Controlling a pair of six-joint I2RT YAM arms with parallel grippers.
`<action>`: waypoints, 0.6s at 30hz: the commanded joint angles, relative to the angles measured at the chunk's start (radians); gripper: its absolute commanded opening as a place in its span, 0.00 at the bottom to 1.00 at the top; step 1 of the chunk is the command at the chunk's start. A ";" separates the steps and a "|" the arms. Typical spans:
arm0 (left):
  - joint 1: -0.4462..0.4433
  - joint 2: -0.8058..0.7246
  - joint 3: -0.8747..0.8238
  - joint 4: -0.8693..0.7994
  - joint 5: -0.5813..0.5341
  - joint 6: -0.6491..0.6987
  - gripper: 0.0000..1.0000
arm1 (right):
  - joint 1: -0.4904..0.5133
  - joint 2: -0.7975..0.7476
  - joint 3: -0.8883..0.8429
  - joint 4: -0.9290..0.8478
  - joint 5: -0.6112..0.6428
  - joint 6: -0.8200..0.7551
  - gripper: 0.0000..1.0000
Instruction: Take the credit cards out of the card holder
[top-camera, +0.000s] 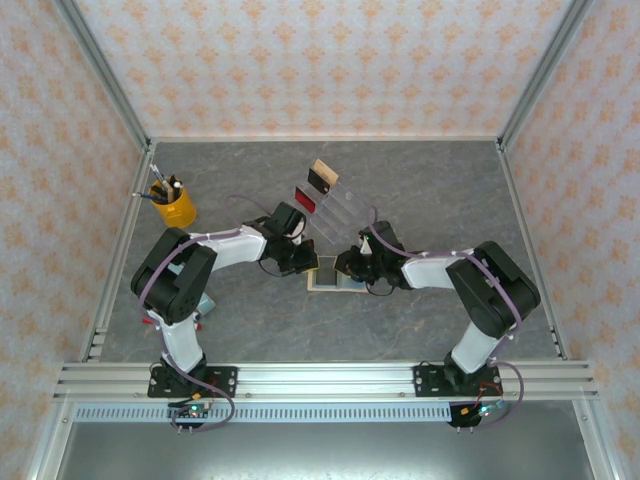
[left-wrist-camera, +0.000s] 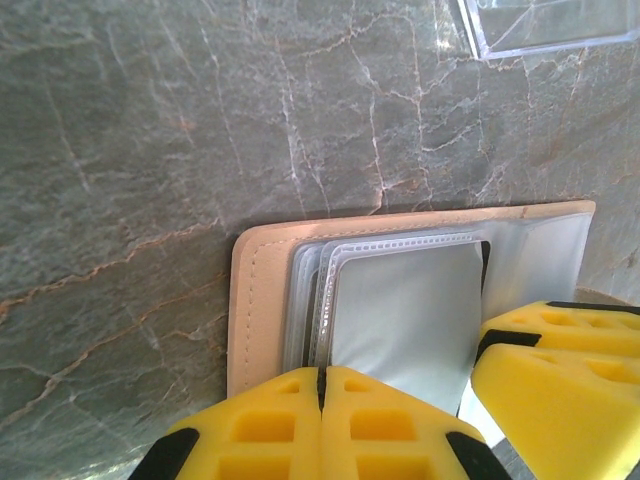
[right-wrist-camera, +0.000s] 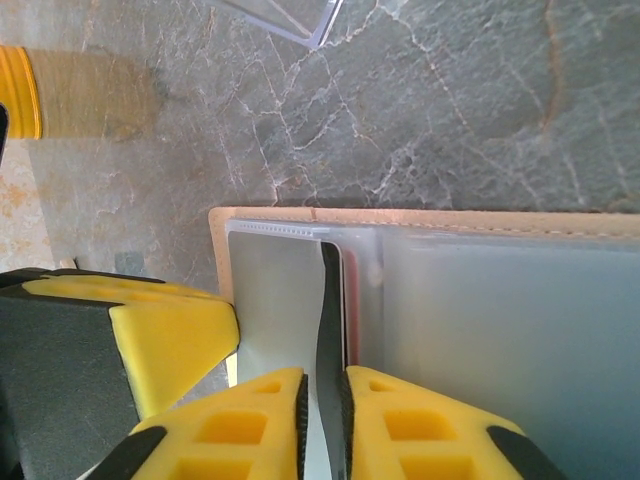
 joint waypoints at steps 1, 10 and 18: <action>-0.009 0.077 -0.059 -0.106 -0.108 0.014 0.00 | 0.004 0.025 0.023 -0.021 0.013 -0.020 0.21; -0.009 0.077 -0.063 -0.102 -0.106 0.012 0.00 | 0.005 0.031 0.023 0.026 -0.038 -0.020 0.20; -0.008 0.077 -0.068 -0.098 -0.102 0.011 0.00 | 0.002 0.000 -0.012 0.159 -0.101 0.011 0.19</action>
